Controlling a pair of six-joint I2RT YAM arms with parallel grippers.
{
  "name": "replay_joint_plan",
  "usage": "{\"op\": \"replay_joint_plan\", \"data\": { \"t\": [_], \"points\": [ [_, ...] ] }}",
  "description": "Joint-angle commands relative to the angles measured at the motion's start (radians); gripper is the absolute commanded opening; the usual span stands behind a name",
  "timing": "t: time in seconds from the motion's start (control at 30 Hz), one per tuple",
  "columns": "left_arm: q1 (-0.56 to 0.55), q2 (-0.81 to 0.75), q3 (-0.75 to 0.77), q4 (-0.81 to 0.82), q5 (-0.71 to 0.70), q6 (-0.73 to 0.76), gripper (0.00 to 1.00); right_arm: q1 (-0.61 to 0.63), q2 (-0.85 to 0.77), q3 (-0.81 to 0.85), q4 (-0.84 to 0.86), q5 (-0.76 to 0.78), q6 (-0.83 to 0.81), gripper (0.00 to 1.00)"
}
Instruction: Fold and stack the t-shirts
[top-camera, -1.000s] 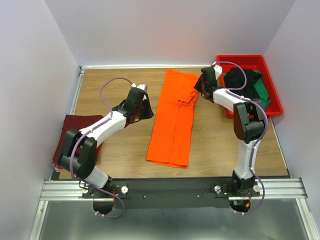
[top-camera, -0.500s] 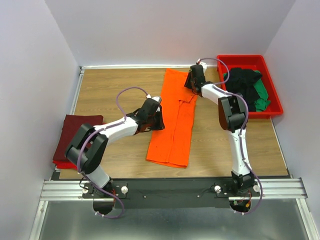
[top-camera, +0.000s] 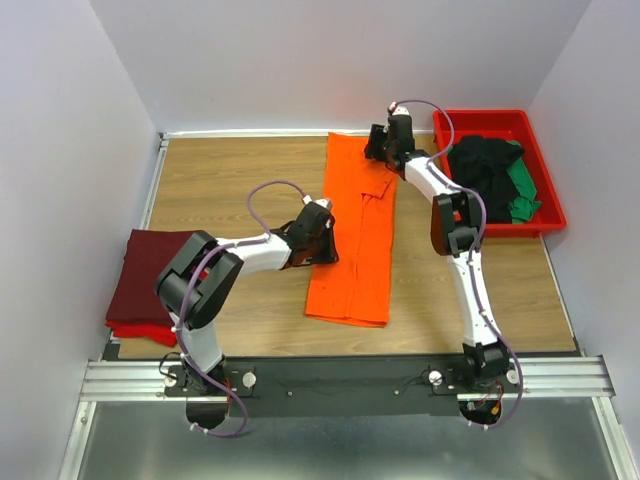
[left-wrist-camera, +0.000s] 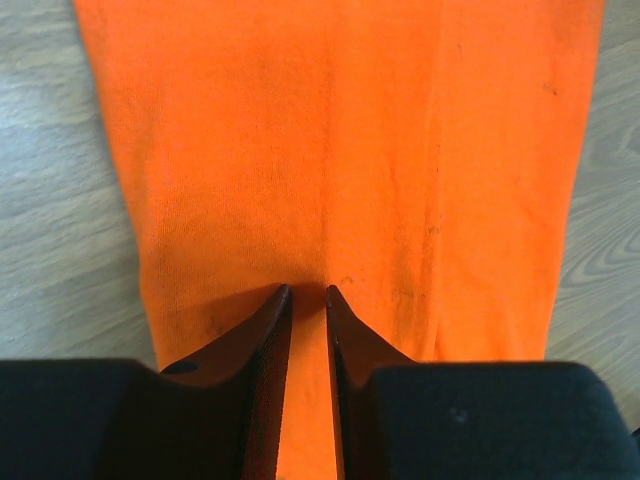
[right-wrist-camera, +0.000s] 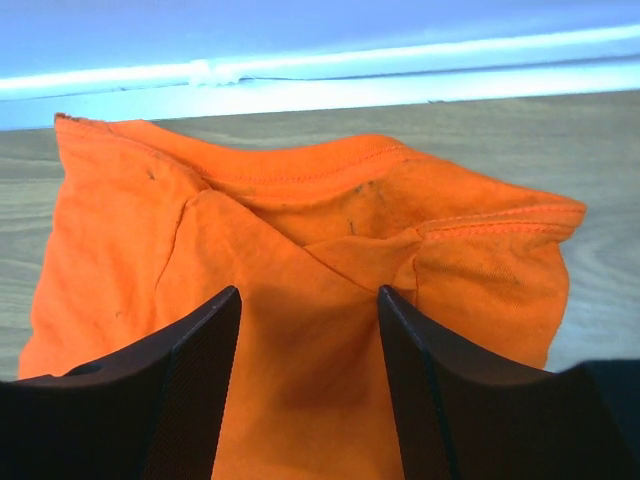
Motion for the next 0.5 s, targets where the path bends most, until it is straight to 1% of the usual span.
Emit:
{"op": "replay_joint_plan", "data": {
  "t": [0.0, 0.07, 0.1, 0.13, 0.2, 0.23, 0.33, 0.47],
  "points": [
    [-0.003, 0.059, 0.006, -0.036, -0.012, -0.013, 0.29, -0.003, 0.081, 0.086, -0.046, -0.085, -0.056, 0.66],
    [0.000, 0.071, 0.020, -0.033, 0.001, -0.018, 0.30, -0.008, 0.096, 0.125, -0.044, -0.102, -0.056, 0.71],
    [0.000, 0.076, 0.031, -0.030, 0.009, -0.021, 0.31, -0.011, 0.099, 0.142, -0.043, -0.117, -0.059, 0.76],
    [0.000, 0.076, 0.035, -0.025, 0.014, -0.024, 0.31, -0.011, 0.101, 0.158, -0.043, -0.122, -0.061, 0.77],
    [0.006, 0.063, 0.048, -0.015, 0.017, -0.026, 0.35, -0.013, 0.089, 0.187, -0.044, -0.124, -0.077, 0.83],
    [0.008, 0.039, 0.051, -0.002, 0.018, -0.026, 0.37, -0.011, 0.076, 0.192, -0.043, -0.124, -0.082, 0.89],
    [0.018, -0.016, 0.048, 0.009, 0.012, -0.021, 0.41, -0.011, 0.001, 0.182, -0.043, -0.087, -0.104, 0.99],
    [0.034, -0.144, 0.003, -0.007, -0.045, -0.036, 0.43, -0.013, -0.181, 0.080, -0.044, -0.036, -0.088, 1.00]
  ]
}}
